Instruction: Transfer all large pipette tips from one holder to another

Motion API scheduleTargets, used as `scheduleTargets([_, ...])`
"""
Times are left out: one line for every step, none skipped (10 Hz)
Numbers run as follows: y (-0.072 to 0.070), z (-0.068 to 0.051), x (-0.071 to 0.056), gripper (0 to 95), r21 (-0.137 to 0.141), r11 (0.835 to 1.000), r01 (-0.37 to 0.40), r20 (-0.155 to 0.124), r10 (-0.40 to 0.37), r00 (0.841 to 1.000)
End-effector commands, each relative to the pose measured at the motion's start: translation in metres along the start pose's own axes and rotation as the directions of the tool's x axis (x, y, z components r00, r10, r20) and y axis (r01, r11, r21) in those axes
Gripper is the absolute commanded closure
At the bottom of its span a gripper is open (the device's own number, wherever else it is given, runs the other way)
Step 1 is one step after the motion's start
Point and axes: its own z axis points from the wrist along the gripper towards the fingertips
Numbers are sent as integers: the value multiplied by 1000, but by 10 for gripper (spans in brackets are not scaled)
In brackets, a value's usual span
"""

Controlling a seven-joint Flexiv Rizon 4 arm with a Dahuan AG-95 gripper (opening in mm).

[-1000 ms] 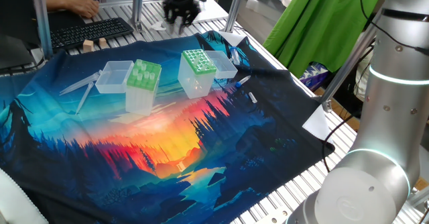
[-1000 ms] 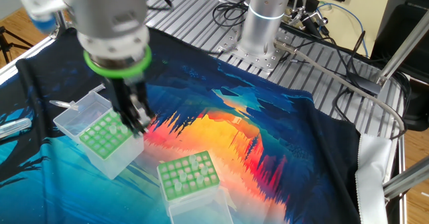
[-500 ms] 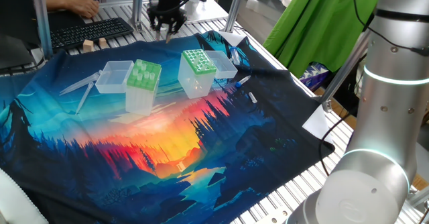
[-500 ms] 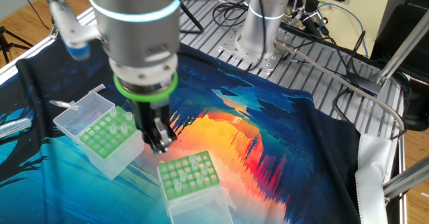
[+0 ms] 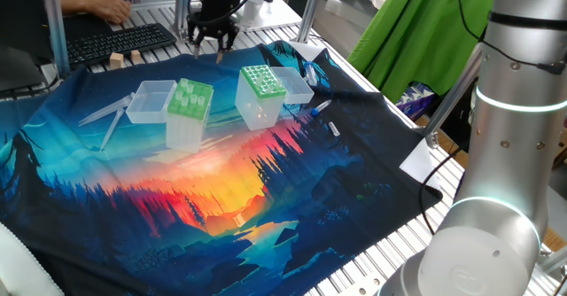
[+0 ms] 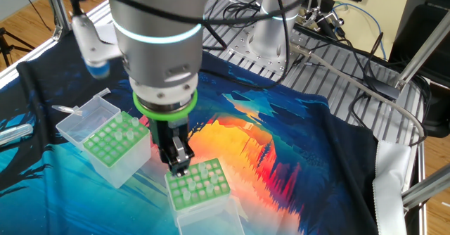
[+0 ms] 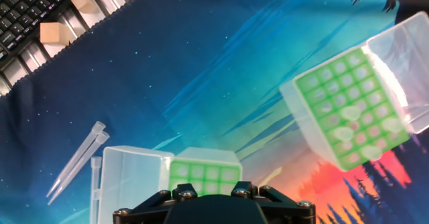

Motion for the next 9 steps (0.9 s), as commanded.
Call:
scheduleTargets([5, 5, 3, 570, -1, 1000, -9, 1, 9, 1000])
scheduleTargets([8, 7, 4, 570, -1, 1000, -15, 1, 15, 1000])
scheduleTargets([11, 9, 4, 570, -4, 1000, -19, -1, 19, 1000])
scheduleTargets([13, 12, 4, 570, -5, 1000, -23, -1, 23, 1000])
scheduleTargets([15, 14, 4, 570, -6, 1000, -25, 1, 25, 1000])
scheduleTargets([18, 19, 5, 570, -9, 999, -33, 3, 33, 999])
scheduleTargets([20, 23, 5, 570, -10, 999, -35, 4, 35, 999])
scheduleTargets([22, 25, 7, 570, -11, 999, -39, 7, 39, 999])
scheduleTargets([25, 28, 9, 570, -10, 999, -45, 8, 45, 999])
